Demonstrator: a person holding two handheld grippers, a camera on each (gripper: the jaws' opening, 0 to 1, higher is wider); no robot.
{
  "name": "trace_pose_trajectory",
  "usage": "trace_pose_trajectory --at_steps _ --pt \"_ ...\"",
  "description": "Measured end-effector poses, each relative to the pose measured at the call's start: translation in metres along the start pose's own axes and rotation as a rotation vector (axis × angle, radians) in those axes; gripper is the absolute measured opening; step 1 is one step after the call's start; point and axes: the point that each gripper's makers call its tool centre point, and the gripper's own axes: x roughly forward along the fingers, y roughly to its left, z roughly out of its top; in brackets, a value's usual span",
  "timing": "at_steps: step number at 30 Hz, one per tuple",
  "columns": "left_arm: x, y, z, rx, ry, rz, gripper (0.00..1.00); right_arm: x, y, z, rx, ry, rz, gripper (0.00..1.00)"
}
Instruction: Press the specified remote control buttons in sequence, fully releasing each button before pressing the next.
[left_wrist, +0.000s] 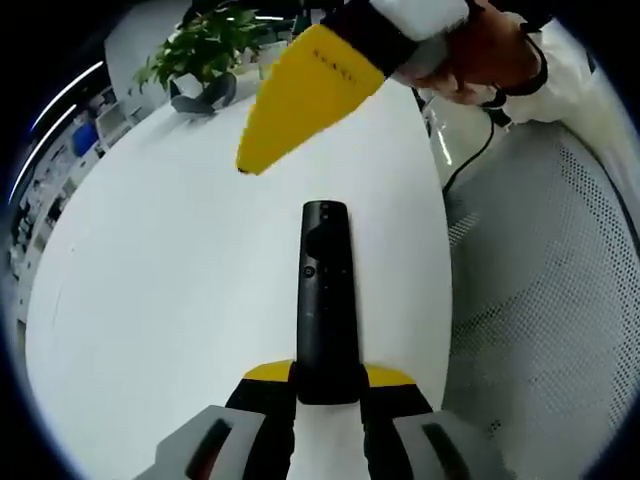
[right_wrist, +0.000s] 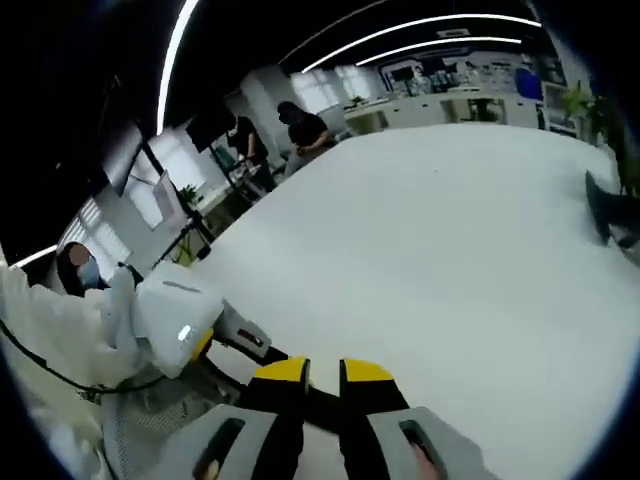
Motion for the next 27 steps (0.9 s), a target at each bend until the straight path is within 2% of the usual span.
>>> trace_pose_trajectory --at_steps 2,5,6,10,11,14,18,21,22,24,27 --pt "0.000 0.000 0.000 -0.011 -0.001 0.005 0.22 -0.007 -0.002 0.007 -0.020 -0.030 -0.018 0.10" --pt "0.000 0.001 0.000 -0.012 -0.001 0.004 0.21 -0.019 -0.002 0.018 -0.037 -0.083 -0.036 0.17" --pt "0.000 0.002 0.001 -0.004 0.001 0.008 0.21 -0.028 -0.003 0.025 -0.049 -0.121 -0.049 0.18" --pt "0.000 0.007 0.001 0.014 0.011 0.008 0.21 -0.045 0.005 0.034 -0.051 -0.187 -0.007 0.16" --pt "0.000 0.008 0.001 0.018 0.014 0.008 0.21 -0.050 0.007 0.038 -0.057 -0.224 -0.001 0.19" --pt "-0.002 0.016 0.002 0.015 0.016 0.000 0.21 -0.058 0.009 0.039 -0.057 -0.244 0.000 0.28" --pt "-0.005 0.031 0.004 0.029 0.025 0.005 0.21 -0.068 0.009 0.041 -0.085 -0.278 -0.033 0.38" --pt "-0.010 0.043 0.007 0.048 0.037 0.004 0.21 -0.076 0.010 0.048 -0.096 -0.318 -0.050 0.45" --pt "-0.010 0.045 0.007 0.053 0.039 0.004 0.21 -0.081 0.008 0.053 -0.124 -0.350 -0.073 0.47" --pt "-0.013 0.053 0.007 0.064 0.054 0.004 0.21 -0.086 0.010 0.057 -0.140 -0.368 -0.083 0.56" --pt "-0.014 0.064 0.008 0.068 0.061 0.006 0.21 -0.094 0.009 0.065 -0.146 -0.406 -0.099 0.63"
